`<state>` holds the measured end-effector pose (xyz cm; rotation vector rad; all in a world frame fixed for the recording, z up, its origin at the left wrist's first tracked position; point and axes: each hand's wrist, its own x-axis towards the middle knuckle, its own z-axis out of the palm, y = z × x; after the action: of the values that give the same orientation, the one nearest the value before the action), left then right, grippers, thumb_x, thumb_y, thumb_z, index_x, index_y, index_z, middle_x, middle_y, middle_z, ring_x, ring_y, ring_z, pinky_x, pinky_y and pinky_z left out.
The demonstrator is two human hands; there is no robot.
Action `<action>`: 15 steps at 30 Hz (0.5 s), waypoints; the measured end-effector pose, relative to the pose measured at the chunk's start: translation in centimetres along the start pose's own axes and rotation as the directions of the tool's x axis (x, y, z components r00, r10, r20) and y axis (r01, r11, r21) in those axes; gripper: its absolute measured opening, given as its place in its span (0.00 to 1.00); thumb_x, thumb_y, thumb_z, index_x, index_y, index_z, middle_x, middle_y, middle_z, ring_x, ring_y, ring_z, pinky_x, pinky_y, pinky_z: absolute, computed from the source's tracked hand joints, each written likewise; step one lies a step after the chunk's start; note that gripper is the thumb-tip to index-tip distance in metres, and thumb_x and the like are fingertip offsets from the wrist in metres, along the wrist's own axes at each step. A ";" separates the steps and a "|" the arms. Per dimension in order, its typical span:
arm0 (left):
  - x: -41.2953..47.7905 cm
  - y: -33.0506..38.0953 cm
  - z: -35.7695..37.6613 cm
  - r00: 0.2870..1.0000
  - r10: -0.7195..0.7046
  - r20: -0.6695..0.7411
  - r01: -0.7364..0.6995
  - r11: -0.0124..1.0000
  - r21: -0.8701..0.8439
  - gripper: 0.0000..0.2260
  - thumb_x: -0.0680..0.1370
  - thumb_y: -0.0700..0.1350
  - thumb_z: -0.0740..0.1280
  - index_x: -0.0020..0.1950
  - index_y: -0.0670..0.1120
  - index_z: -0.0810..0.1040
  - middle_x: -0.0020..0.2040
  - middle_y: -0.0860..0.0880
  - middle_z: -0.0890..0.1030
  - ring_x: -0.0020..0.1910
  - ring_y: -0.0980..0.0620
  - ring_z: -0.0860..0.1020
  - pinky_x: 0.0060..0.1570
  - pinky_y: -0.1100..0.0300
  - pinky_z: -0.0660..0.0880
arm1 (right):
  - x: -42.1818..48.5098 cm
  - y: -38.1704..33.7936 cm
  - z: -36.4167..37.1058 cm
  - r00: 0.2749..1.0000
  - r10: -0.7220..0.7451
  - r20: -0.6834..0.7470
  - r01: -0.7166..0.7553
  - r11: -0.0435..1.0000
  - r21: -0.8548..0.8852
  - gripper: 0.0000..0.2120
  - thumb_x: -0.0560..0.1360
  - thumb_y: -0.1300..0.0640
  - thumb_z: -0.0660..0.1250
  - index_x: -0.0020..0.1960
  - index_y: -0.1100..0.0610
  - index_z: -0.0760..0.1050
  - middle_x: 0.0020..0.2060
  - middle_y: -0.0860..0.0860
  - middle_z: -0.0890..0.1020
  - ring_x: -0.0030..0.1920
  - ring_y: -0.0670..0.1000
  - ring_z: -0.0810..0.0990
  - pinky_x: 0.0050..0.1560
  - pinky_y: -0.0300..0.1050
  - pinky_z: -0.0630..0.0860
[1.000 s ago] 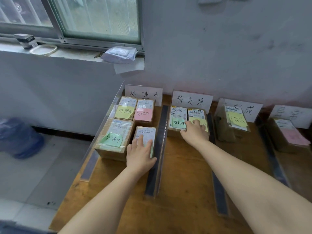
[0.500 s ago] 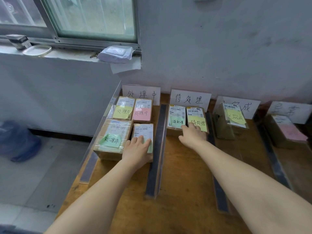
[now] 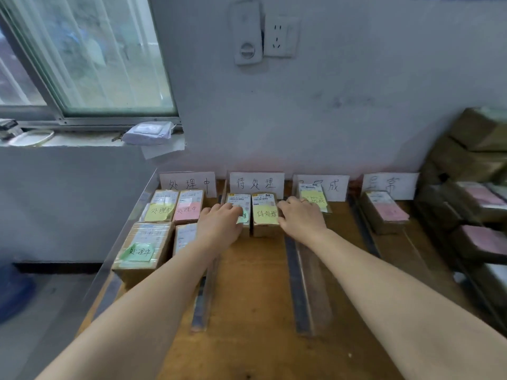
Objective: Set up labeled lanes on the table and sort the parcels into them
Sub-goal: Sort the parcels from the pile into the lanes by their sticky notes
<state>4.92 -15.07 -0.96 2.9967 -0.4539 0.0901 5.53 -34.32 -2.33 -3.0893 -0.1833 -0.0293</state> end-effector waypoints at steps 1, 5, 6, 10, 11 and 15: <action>0.0 1.7 -0.2 1.000 0.016 -0.012 -0.016 1.000 0.006 0.15 0.81 0.49 0.60 0.68 0.52 0.70 0.66 0.51 0.74 0.67 0.48 0.70 0.66 0.51 0.63 | -1.0 1.4 -0.6 1.000 -0.005 -0.019 0.004 1.000 -0.009 0.19 0.81 0.51 0.56 0.70 0.53 0.68 0.65 0.54 0.74 0.63 0.58 0.73 0.60 0.53 0.70; 0.0 9.9 -0.4 0.994 0.099 -0.037 -0.100 0.995 -0.012 0.15 0.81 0.50 0.59 0.67 0.51 0.71 0.65 0.49 0.74 0.66 0.47 0.70 0.65 0.50 0.64 | -5.8 8.4 -2.9 0.994 0.013 -0.109 -0.020 0.998 -0.067 0.17 0.81 0.49 0.56 0.66 0.53 0.71 0.63 0.54 0.76 0.61 0.57 0.75 0.57 0.52 0.72; 0.0 12.3 -0.5 0.991 0.128 -0.043 -0.129 0.992 -0.013 0.14 0.81 0.50 0.59 0.66 0.50 0.71 0.64 0.49 0.75 0.66 0.46 0.71 0.65 0.50 0.64 | -7.2 10.4 -3.4 0.992 0.032 -0.124 -0.042 0.996 -0.078 0.17 0.81 0.48 0.56 0.66 0.53 0.71 0.63 0.54 0.76 0.61 0.57 0.75 0.57 0.52 0.73; 0.7 22.4 -0.6 0.966 0.251 -0.065 -0.253 0.968 -0.010 0.12 0.80 0.50 0.58 0.62 0.50 0.72 0.60 0.49 0.77 0.62 0.46 0.73 0.60 0.50 0.66 | -12.7 18.6 -5.1 0.979 0.128 -0.159 -0.144 0.985 -0.093 0.16 0.80 0.49 0.57 0.64 0.53 0.72 0.61 0.54 0.77 0.60 0.57 0.76 0.57 0.53 0.73; 0.8 24.8 -0.5 0.957 0.279 -0.079 -0.281 0.960 -0.015 0.11 0.80 0.49 0.58 0.61 0.49 0.73 0.60 0.49 0.77 0.61 0.46 0.74 0.60 0.49 0.67 | -14.1 20.6 -5.3 0.974 0.151 -0.168 -0.168 0.982 -0.091 0.15 0.80 0.50 0.57 0.64 0.54 0.72 0.60 0.54 0.77 0.61 0.58 0.76 0.58 0.53 0.72; 1.3 33.9 0.1 0.902 0.410 -0.139 -0.417 0.909 -0.024 0.10 0.80 0.48 0.60 0.59 0.49 0.73 0.55 0.48 0.79 0.55 0.48 0.77 0.53 0.55 0.72 | -19.1 28.2 -5.9 0.954 0.243 -0.178 -0.261 0.961 -0.087 0.15 0.80 0.49 0.58 0.64 0.52 0.73 0.61 0.53 0.77 0.62 0.58 0.75 0.58 0.52 0.72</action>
<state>-3.98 -47.64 2.35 2.7669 -1.0514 0.3013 -10.15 -64.84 1.82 -3.1712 0.2286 -0.2954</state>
